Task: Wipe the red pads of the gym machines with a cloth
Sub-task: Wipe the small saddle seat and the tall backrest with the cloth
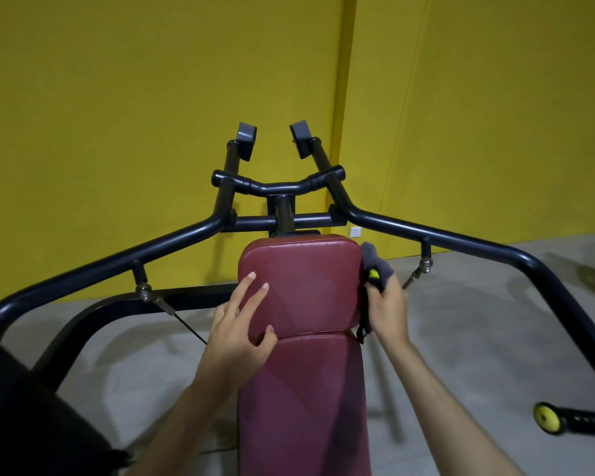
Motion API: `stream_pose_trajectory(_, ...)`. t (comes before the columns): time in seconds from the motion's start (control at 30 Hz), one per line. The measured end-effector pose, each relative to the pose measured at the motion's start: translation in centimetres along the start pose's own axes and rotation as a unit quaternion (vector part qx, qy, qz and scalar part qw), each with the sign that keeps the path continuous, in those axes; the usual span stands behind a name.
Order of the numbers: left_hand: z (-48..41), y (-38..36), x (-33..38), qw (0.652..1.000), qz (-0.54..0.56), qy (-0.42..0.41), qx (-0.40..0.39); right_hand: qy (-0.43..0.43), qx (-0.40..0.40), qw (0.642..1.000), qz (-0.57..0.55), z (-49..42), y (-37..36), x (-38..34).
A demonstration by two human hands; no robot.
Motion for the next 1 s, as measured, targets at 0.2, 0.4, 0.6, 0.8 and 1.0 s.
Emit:
stream_pose_trajectory(0.2,0.0,-0.4,0.0,1.000,-0.011,0.004,-0.013,-0.065,0.014,0.998,-0.017,5.1,-0.1,5.1)
stream_pose_trajectory(0.4,0.0,0.3,0.4,0.999,-0.027,-0.019,-0.031,-0.060,0.072,0.995,-0.029,-0.6,0.2,-0.7)
stream_pose_trajectory(0.6,0.2,1.2,-0.2,0.992,-0.078,-0.036,-0.094,0.081,-0.003,0.962,0.262,-4.9,-3.4,-9.7)
stream_pose_trajectory(0.8,2.0,5.5,-3.4,0.990,-0.132,-0.010,-0.047,0.304,-0.081,0.851,0.420,-1.0,-14.6,-17.9)
stream_pose_trajectory(1.0,4.6,9.4,-5.5,0.985,-0.157,-0.036,0.061,0.453,-0.164,0.710,0.513,5.0,-22.2,-18.9)
Point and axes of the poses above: each hand's wrist, its own z-axis away from the middle knuckle, its own y-axis out of the back of the hand, x = y × z, the point moved 10 cm from there along -z, towards the middle knuckle, and after that the axes turned 4 degrees about z, right-handed, at the moved point
